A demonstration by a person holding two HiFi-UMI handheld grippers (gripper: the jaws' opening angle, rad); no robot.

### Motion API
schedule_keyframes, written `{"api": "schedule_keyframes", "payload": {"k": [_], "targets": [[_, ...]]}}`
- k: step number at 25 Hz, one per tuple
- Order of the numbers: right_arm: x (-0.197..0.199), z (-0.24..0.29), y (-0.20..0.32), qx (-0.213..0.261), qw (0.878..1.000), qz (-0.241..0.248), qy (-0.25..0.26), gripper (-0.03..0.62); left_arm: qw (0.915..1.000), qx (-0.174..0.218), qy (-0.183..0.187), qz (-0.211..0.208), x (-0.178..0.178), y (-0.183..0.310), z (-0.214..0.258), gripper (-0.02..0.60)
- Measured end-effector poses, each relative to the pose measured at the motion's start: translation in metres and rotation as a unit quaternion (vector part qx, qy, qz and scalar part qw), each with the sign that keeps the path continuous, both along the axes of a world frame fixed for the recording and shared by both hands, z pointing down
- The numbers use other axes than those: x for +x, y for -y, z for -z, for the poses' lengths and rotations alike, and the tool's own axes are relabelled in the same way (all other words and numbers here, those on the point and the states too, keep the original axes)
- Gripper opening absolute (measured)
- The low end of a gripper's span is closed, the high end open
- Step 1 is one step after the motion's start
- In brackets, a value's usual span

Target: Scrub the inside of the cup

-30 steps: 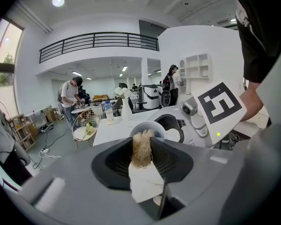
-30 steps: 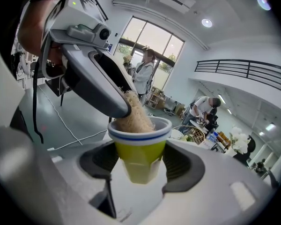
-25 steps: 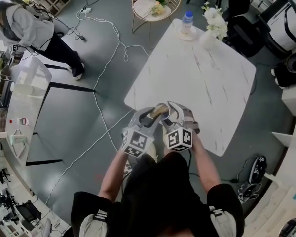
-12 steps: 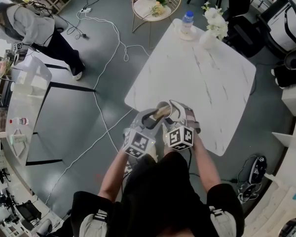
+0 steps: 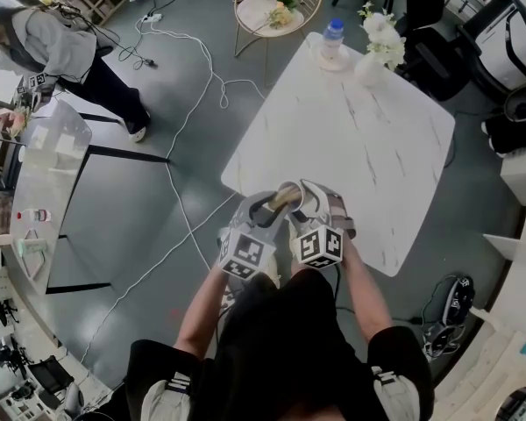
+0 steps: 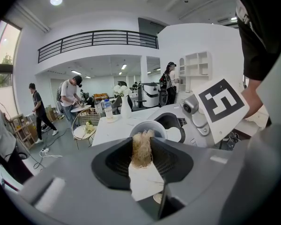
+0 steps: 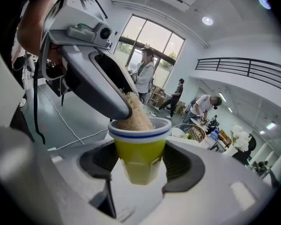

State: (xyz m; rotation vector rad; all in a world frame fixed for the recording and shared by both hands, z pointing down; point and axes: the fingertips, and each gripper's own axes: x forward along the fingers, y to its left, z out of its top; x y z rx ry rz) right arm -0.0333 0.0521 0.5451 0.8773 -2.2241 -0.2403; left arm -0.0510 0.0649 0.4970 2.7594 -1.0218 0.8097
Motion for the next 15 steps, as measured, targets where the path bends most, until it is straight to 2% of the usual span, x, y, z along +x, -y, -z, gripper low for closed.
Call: {"api": "schedule_keyframes", "payload": {"k": [4,15], "targets": [[-0.003,0.000,-0.002,0.000,1.000,0.006,0.002,0.295,1.0000,0.002,0.001,0.004,0.001,0.002,0.002,0.124],[0.006,0.001,0.003,-0.002,1.000,-0.005,-0.001,0.295,0.9996,0.006,-0.010,-0.027,0.012,-0.009,0.006,0.124]]}}
